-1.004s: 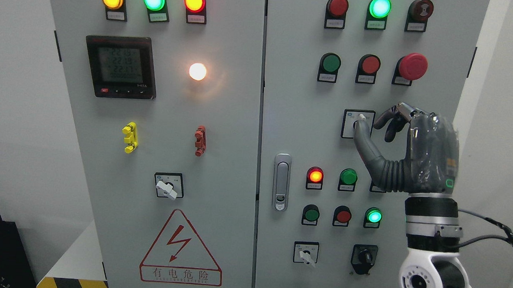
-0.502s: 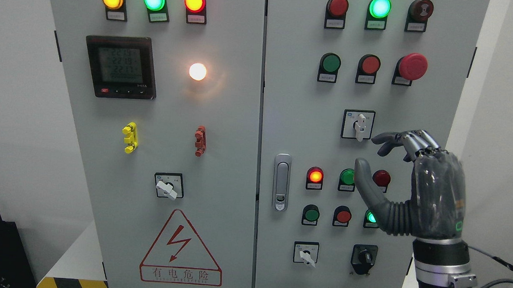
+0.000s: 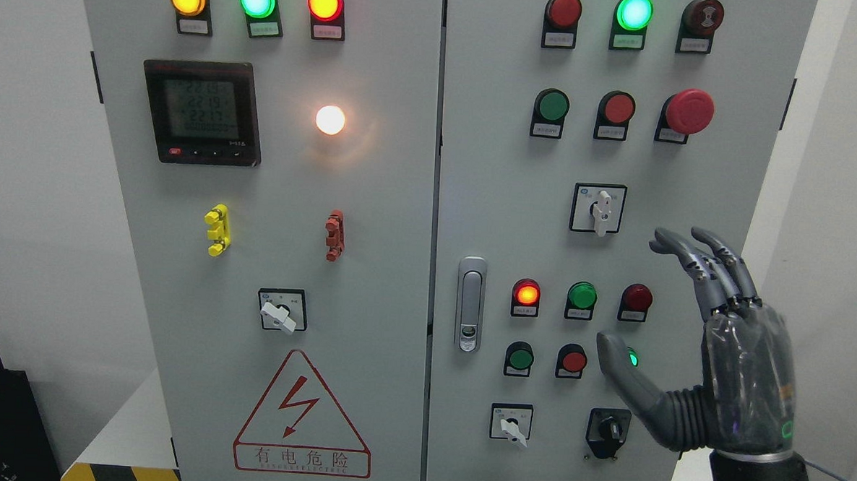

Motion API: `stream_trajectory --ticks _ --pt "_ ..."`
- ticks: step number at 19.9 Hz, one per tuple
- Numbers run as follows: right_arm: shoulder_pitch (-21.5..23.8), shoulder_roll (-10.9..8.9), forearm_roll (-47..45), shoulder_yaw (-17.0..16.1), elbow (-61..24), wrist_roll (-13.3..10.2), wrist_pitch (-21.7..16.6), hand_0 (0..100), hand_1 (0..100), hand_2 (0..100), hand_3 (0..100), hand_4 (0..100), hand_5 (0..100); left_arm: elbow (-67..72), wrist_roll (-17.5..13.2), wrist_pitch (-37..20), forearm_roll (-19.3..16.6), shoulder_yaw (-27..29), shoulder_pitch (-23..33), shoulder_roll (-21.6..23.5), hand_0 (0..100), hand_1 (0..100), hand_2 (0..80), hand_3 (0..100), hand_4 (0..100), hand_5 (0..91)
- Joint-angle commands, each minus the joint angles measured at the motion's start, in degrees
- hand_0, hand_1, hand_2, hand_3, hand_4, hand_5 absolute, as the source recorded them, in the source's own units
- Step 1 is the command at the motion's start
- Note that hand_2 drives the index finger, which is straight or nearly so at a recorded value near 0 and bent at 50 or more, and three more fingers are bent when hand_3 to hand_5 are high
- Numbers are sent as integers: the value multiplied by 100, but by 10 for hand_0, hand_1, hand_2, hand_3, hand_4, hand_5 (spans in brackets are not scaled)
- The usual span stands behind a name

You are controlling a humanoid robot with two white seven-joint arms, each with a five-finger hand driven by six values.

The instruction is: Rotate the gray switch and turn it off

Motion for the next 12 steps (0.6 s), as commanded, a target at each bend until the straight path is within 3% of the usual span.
stream_trajectory --ticks 1,12 --pt "60 -113 -1 -317 -178 144 5 129 257 0 0 0 0 132 -4 5 -44 185 -2 0 120 389 0 0 0 0" --pt "-2 -105 -27 -396 -178 153 31 117 315 0 0 0 0 132 -4 5 -44 185 -1 0 120 389 0 0 0 0"
